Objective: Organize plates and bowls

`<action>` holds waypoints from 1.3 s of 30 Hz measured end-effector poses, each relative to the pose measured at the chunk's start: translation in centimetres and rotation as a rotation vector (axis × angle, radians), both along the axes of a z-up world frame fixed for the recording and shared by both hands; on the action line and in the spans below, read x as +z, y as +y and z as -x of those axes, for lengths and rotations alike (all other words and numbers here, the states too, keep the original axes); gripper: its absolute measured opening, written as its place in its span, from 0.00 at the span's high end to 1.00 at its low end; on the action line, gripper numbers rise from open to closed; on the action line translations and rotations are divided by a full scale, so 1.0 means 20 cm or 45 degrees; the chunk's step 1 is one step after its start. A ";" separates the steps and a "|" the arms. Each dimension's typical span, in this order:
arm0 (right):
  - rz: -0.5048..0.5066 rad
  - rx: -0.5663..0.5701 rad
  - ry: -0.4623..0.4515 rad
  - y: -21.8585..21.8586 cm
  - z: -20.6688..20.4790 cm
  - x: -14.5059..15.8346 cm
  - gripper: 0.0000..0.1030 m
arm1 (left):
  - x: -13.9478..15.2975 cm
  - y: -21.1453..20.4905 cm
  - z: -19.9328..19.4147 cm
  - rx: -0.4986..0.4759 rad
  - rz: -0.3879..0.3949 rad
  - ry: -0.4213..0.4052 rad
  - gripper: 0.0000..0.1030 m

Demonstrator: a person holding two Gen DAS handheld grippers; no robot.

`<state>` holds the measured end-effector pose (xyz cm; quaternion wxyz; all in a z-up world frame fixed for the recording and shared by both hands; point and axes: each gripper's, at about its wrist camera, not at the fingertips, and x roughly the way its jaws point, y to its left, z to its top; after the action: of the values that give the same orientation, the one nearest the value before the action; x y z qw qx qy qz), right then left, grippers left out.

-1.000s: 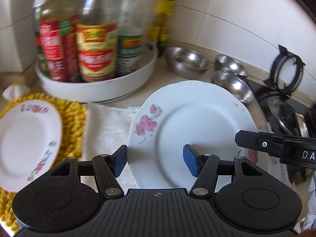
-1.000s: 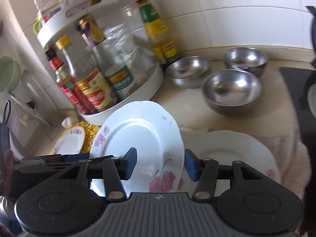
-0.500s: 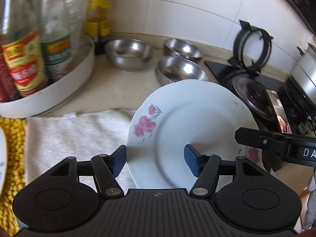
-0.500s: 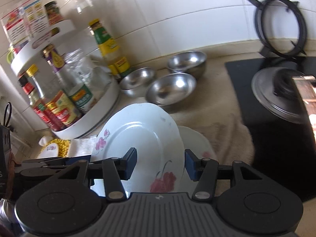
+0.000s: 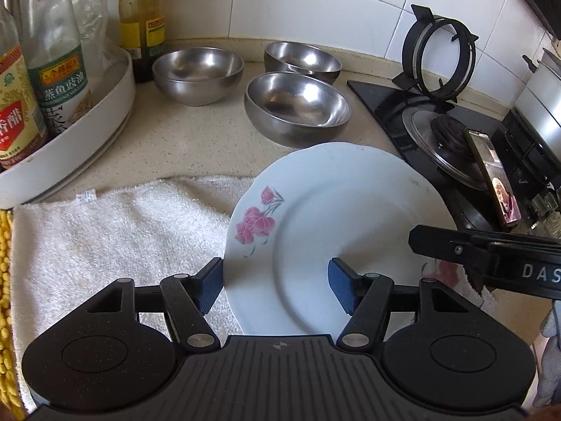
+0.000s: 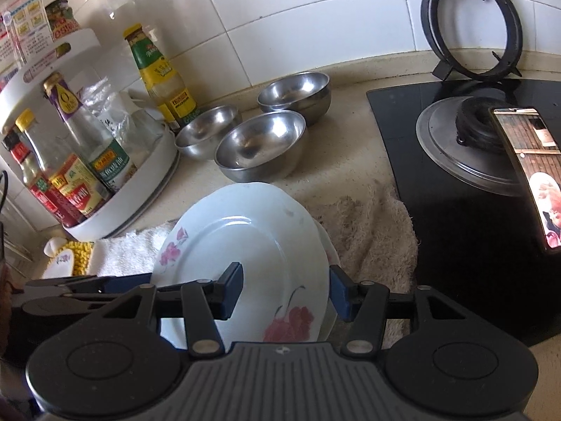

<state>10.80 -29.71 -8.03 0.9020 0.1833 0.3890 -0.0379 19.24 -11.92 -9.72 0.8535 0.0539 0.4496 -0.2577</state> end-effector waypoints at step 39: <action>-0.054 0.470 -0.128 0.22 -0.10 0.08 0.26 | 0.20 0.34 0.21 0.418 0.002 -0.091 0.24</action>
<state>12.77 -25.26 -6.50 0.9079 0.1293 0.3712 0.1457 15.08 -5.18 -5.76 0.8996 -0.0117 0.4217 -0.1130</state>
